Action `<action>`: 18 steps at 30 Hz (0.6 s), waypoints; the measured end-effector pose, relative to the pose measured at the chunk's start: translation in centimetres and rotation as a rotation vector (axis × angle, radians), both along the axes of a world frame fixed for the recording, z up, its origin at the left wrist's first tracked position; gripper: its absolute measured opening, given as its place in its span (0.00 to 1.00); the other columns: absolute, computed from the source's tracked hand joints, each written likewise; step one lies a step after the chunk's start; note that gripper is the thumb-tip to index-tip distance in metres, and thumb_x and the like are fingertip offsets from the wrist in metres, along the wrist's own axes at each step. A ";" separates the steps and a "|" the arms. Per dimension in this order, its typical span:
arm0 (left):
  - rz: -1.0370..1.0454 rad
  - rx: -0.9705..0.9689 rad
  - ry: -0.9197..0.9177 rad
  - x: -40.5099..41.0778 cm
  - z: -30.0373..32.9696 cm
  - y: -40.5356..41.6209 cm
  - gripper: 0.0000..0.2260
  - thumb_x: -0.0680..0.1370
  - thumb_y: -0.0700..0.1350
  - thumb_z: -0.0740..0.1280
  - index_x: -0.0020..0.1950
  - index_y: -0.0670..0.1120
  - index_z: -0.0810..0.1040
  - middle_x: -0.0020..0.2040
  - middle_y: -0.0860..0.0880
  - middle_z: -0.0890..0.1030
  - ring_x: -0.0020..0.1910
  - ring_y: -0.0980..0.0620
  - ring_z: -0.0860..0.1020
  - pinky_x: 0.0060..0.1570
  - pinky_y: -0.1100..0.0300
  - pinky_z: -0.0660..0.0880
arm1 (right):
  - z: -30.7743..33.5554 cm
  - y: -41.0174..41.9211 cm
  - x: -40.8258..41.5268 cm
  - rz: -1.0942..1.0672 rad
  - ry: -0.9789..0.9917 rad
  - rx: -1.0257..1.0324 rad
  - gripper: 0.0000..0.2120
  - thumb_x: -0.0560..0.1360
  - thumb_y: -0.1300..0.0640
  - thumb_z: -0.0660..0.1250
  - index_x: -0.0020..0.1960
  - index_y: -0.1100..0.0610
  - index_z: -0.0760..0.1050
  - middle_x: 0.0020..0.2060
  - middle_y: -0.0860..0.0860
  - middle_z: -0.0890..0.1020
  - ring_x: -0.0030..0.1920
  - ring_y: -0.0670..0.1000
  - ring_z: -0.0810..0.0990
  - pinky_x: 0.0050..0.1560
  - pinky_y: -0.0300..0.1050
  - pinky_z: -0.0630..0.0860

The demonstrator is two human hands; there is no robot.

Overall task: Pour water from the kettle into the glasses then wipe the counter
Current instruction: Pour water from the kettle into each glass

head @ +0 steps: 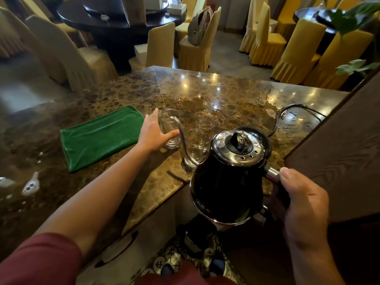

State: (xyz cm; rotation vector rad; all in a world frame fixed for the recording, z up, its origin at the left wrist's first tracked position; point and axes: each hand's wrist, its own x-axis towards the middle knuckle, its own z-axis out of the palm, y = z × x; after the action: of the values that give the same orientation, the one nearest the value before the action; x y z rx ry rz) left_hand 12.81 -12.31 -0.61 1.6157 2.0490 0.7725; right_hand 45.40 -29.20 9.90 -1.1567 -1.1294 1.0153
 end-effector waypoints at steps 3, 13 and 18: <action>-0.011 0.005 -0.191 0.7 0.1 0.5 0.33 0.73 0.53 0.77 0.72 0.42 0.70 0.61 0.47 0.79 0.61 0.48 0.78 0.58 0.60 0.71 | -0.1 0.0 0.1 0.008 0.001 0.002 0.19 0.79 0.50 0.69 0.35 0.62 0.73 0.25 0.49 0.73 0.25 0.47 0.72 0.24 0.37 0.68; -0.019 0.097 -0.280 -0.1 0.0 -4.1 0.25 0.70 0.53 0.79 0.62 0.46 0.76 0.53 0.51 0.82 0.51 0.55 0.81 0.56 0.58 0.77 | -0.1 0.4 0.0 0.065 -0.117 -0.014 0.38 0.70 0.29 0.71 0.39 0.67 0.73 0.34 0.73 0.70 0.32 0.75 0.69 0.26 0.62 0.68; -0.038 0.065 -0.308 -0.8 -0.8 -7.8 0.25 0.70 0.52 0.80 0.62 0.47 0.77 0.53 0.52 0.83 0.52 0.58 0.82 0.55 0.64 0.77 | 0.4 1.1 -0.3 0.125 -0.150 0.001 0.37 0.73 0.31 0.69 0.39 0.69 0.73 0.33 0.72 0.70 0.30 0.71 0.68 0.27 0.62 0.67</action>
State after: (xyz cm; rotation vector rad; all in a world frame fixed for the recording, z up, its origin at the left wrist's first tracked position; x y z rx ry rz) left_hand 11.97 -20.11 -1.43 1.4605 1.7875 1.0139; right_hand 45.14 -28.09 10.32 -1.1889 -1.3349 1.0362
